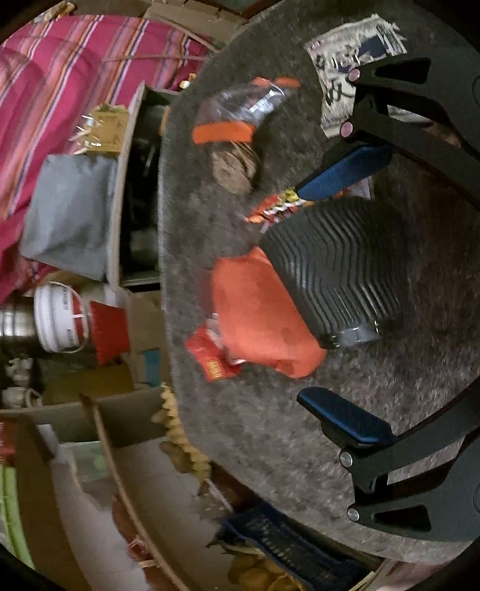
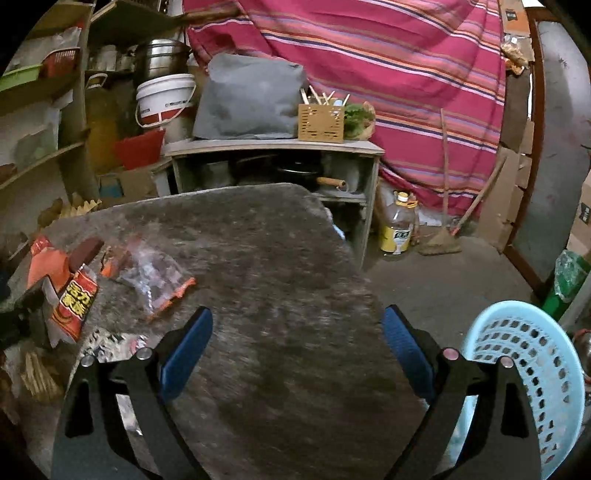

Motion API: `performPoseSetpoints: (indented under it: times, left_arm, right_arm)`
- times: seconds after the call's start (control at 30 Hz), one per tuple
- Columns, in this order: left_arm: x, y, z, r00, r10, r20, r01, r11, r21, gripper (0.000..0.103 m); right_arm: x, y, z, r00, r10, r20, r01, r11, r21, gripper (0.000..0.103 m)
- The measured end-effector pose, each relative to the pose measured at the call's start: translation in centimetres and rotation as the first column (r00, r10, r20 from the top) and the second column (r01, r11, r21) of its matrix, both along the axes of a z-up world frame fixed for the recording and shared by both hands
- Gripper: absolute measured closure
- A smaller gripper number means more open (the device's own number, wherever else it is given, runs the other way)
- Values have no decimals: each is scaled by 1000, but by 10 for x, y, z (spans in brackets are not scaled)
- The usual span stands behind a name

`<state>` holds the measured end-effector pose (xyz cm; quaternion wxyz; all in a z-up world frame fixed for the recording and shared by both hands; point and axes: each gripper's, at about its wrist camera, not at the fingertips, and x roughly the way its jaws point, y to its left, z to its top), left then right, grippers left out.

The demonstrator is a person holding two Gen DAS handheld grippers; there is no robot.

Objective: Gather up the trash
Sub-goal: 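Grasp the black ribbed filter with the left tool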

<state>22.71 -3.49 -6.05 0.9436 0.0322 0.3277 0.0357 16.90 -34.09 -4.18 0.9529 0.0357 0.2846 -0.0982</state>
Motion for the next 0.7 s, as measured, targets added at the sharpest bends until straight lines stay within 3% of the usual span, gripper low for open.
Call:
performPoseSetpoints:
  times: [0.27,0.4,0.7]
  left_arm:
    - [11,2,-11,998,-32,-60,29,999,-41,6]
    - [11,5,-12,995,-76,-69,70,993,-94,19]
    - [-7,2,2,997,-74,-16,73,997,-20,19]
  right_arm:
    - [18,28,-4,999,32,-9,-32,999,24,11]
    - [18,33,-5,999,39,-19,-39,999,8,11]
    - [8,40,-3,997,76,-34,-75,997,23,11]
